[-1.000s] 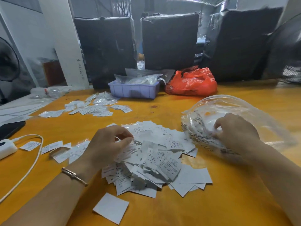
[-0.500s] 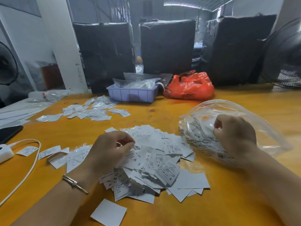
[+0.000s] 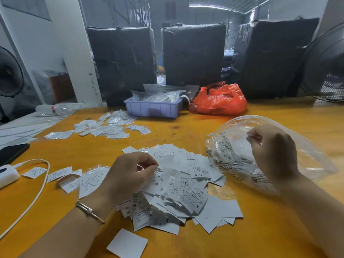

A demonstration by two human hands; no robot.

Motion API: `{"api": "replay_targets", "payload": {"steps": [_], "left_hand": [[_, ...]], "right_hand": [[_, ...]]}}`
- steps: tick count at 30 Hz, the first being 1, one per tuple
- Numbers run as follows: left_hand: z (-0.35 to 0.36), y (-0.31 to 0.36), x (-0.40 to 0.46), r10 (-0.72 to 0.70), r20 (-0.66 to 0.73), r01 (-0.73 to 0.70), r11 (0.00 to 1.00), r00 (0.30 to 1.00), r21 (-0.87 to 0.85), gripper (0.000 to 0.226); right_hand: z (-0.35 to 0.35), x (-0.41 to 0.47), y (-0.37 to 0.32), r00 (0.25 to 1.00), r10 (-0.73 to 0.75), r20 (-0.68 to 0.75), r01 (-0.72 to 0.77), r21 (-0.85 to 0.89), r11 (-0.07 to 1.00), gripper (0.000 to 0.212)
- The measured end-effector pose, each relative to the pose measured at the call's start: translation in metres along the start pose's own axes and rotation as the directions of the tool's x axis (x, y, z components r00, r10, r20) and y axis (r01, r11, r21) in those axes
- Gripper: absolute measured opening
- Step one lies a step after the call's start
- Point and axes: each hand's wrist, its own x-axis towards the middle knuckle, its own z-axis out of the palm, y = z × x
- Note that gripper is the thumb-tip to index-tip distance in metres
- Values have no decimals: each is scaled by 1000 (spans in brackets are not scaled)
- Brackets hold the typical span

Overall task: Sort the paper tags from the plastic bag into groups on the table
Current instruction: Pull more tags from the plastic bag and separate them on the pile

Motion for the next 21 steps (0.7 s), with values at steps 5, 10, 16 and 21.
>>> {"api": "replay_targets", "payload": {"steps": [5, 10, 16, 21], "left_hand": [[0, 0, 0, 11, 0, -11, 1000, 1000, -11, 16], [0, 0, -1, 24, 3, -24, 999, 1000, -34, 17], [-1, 3, 0, 22, 15, -21, 998, 1000, -54, 17], [-1, 6, 0, 27, 25, -26, 998, 999, -49, 18]], "right_hand": [[-5, 0, -12, 988, -44, -147, 56, 79, 995, 5], [-10, -7, -32, 994, 0, -111, 31, 284, 958, 3], [-4, -20, -52, 995, -31, 97, -14, 430, 902, 7], [5, -32, -65, 961, -129, 243, -10, 500, 866, 15]]}}
